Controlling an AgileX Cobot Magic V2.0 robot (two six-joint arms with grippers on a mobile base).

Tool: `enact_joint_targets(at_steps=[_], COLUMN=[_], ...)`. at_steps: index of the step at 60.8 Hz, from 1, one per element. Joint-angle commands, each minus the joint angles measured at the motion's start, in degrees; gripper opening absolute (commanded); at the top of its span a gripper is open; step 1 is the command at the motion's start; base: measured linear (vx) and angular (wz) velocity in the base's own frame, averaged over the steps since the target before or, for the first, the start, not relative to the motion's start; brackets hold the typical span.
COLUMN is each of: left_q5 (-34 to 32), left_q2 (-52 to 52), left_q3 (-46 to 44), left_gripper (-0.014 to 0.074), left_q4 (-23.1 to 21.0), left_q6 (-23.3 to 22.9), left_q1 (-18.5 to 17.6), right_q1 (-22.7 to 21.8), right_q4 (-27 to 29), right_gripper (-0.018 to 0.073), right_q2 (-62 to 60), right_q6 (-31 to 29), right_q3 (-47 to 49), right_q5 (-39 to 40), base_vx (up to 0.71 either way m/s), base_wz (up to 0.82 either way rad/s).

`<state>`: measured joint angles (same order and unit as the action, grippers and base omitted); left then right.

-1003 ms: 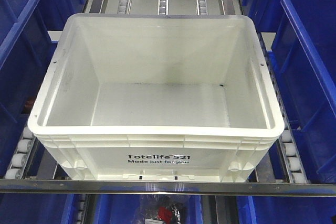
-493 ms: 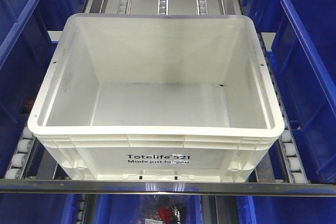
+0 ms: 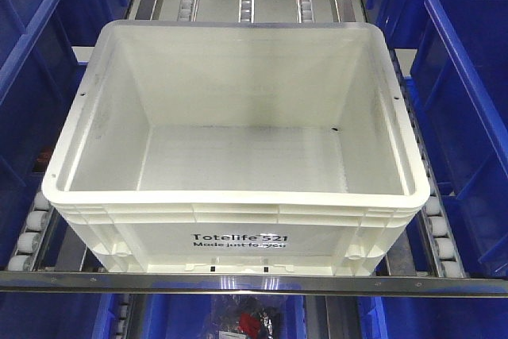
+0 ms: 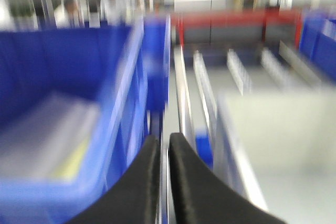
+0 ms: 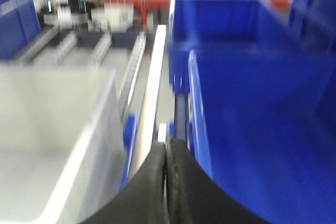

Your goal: Move bin from left to right shelf

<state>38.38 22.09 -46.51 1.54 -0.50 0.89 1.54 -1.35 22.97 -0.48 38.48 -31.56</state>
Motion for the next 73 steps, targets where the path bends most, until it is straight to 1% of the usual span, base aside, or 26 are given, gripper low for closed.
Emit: enact_joint_targets(at_steps=[1,5,8,20,27,31,34,39,43,48,51,53,56,62,69,73], left_q5=[2.6,6.2,7.4,7.7,8.3,8.8,9.1,9.1,9.0,9.0,9.0,9.0,9.0,9.1,9.0,9.0], left_q2=[2.9,4.0,4.4,4.7,4.7,4.7,4.7,4.7,4.7,4.7,4.7,4.7,4.7,4.7,4.7,4.7], left_q3=[-1.5,-1.5,-1.5,-1.5,-1.5,-1.5,-1.5,-1.5,-1.5,-1.5,-1.5,-1.5,-1.5,-1.5,-1.5,-1.5], left_gripper=[0.0039,0.0039,0.0039,0.0039,0.005,0.0082,0.0129,0.0237,0.0352,0.047,0.0518,0.0547,0.0569,0.0579,0.0577,0.0577], left_q4=[-0.5,-0.5,-0.5,-0.5,-0.5,-0.4,-0.4,-0.4,-0.4,-0.4,-0.4,-0.4,-0.5,-0.5,-0.5,-1.5], left_q6=[-0.4,-0.4,-0.4,-0.4,-0.4,-0.3,-0.2,-0.2,-0.2,-0.2,-0.2,-0.2,-0.2,-0.2,-0.2,-0.2], left_q1=[0.0,0.0,0.0,0.0,0.0,0.0,0.0,0.0,0.0,0.0,0.0,0.0,0.0,0.0,0.0,-0.4], right_q1=[0.1,0.1,0.1,0.1,0.1,0.1,0.1,0.1,0.1,0.1,0.1,0.1,0.1,0.1,0.1,0.1], right_q4=[0.3,0.4,0.3,0.3,0.3,0.3,0.3,0.3,0.3,0.3,0.3,0.3,0.3,0.1,-0.6,-0.6], right_gripper=[-0.0008,-0.0008,-0.0008,-0.0007,0.0021,0.0073,0.0123,0.0253,0.0392,0.0545,0.0631,0.0674,0.0727,0.0728,0.0711,0.0691], right_q2=[3.6,5.5,6.6,9.6,9.6,9.6,9.6,9.6,9.6,9.6,9.6,9.6,9.6,9.6,9.6,9.6], right_q6=[-0.2,-0.2,-0.2,-0.2,-0.2,-0.2,-0.3,-0.4,-0.7,-0.9,-0.9,-0.9,-0.9,-1.0,-2.5,-4.0], right_q3=[1.6,1.2,1.2,1.2,1.2,1.2,1.2,1.2,1.2,1.2,1.2,1.2,1.2,1.2,1.2,1.2], right_q5=[-1.5,-3.7,-5.0,-6.7,-6.7,-6.8,-7.1,-7.7,-8.0,-8.3,-8.7,-8.9,-9.6,-10.7,-10.9,-10.9], base_vx=[0.0,0.0,0.0,0.0,0.0,0.0,0.0,0.0,0.0,0.0,0.0,0.0,0.0,0.0,0.0,0.0], base_wz=[0.0,0.0,0.0,0.0,0.0,0.0,0.0,0.0,0.0,0.0,0.0,0.0,0.0,0.0,0.0,0.0])
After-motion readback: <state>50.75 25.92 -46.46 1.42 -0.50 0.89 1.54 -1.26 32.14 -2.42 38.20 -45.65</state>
